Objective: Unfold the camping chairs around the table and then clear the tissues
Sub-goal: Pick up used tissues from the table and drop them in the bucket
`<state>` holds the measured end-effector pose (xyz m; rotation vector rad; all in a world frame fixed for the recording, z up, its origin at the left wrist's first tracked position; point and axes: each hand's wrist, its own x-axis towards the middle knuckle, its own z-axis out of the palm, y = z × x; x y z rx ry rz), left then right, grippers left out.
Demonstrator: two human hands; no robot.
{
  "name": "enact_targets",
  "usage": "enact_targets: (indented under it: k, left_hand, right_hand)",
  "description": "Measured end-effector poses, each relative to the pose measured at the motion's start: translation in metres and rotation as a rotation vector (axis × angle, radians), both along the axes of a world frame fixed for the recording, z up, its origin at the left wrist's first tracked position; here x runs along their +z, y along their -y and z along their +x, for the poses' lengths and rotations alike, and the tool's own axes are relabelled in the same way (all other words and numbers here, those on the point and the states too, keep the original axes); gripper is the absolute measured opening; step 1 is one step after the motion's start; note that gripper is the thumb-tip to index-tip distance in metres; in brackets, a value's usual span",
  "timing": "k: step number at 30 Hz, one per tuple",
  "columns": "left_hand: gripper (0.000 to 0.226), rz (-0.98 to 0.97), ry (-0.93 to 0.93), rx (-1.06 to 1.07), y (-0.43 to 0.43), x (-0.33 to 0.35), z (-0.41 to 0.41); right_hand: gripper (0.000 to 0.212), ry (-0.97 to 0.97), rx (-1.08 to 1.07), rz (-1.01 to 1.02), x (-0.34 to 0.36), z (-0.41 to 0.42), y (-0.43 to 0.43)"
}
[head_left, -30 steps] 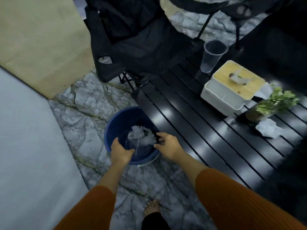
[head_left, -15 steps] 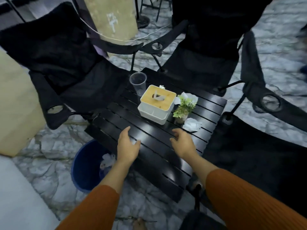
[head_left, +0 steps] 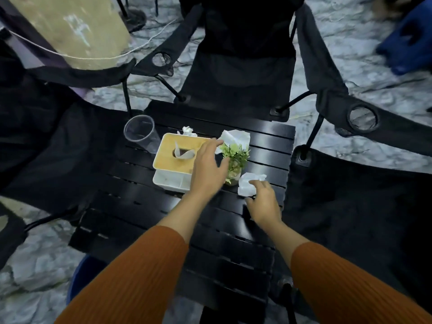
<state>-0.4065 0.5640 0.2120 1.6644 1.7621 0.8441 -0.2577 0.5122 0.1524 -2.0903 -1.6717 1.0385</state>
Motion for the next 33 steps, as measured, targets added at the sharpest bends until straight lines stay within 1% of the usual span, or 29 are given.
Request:
enact_targets:
  k: [3, 5, 7, 9, 12, 14, 17, 19, 21, 23, 25, 27, 29, 33]
  left_hand:
    - [0.041, -0.012, 0.004, -0.094, -0.045, -0.012, -0.006]
    - [0.040, -0.012, 0.012, -0.139, -0.075, -0.020, -0.008]
    - [0.041, -0.060, -0.007, -0.174, -0.105, -0.028, -0.009]
    - [0.045, -0.145, -0.054, -0.239, -0.134, -0.036, -0.006]
    - [0.052, -0.280, -0.210, -0.413, -0.173, -0.047, 0.002]
    - [0.057, -0.393, -0.354, -0.526, -0.188, -0.055, 0.009]
    - [0.063, -0.564, -0.552, -0.560, -0.191, -0.067, 0.017]
    - [0.057, -0.562, -0.665, -0.562, -0.187, -0.074, 0.020]
    - [0.043, -0.492, -0.739, -0.559, -0.187, -0.078, 0.023]
    - [0.030, -0.470, -0.716, -0.514, -0.190, -0.078, 0.023]
    - [0.024, -0.466, -0.630, -0.461, -0.192, -0.074, 0.022]
    - [0.017, -0.454, -0.505, -0.411, -0.194, -0.065, 0.017]
    - [0.010, -0.435, -0.348, -0.340, -0.192, -0.053, 0.010]
    - [0.007, -0.327, -0.117, -0.212, -0.173, -0.024, -0.006]
  right_hand:
    - [0.050, 0.021, 0.003, -0.049, -0.020, -0.013, -0.017]
    - [0.036, 0.060, -0.017, -0.093, -0.030, -0.014, -0.027]
    - [0.020, 0.081, -0.040, -0.077, -0.036, -0.011, -0.037]
    - [0.015, 0.033, -0.156, -0.030, -0.036, -0.004, -0.049]
    - [0.012, -0.012, -0.356, 0.020, -0.028, 0.010, -0.071]
    - [0.013, -0.009, -0.396, 0.049, -0.025, 0.017, -0.087]
    - [0.012, -0.043, -0.440, 0.084, -0.021, 0.023, -0.108]
    - [0.016, -0.045, -0.439, 0.077, -0.021, 0.023, -0.118]
    - [0.020, -0.034, -0.447, 0.074, -0.021, 0.021, -0.124]
    - [0.021, -0.029, -0.462, 0.094, -0.019, 0.019, -0.128]
    - [0.017, -0.026, -0.462, 0.108, -0.016, 0.016, -0.130]
    - [0.011, -0.033, -0.455, 0.125, -0.011, 0.014, -0.130]
    - [0.010, -0.051, -0.445, 0.145, -0.002, 0.012, -0.131]
    - [0.008, -0.086, -0.395, 0.204, 0.025, 0.002, -0.131]
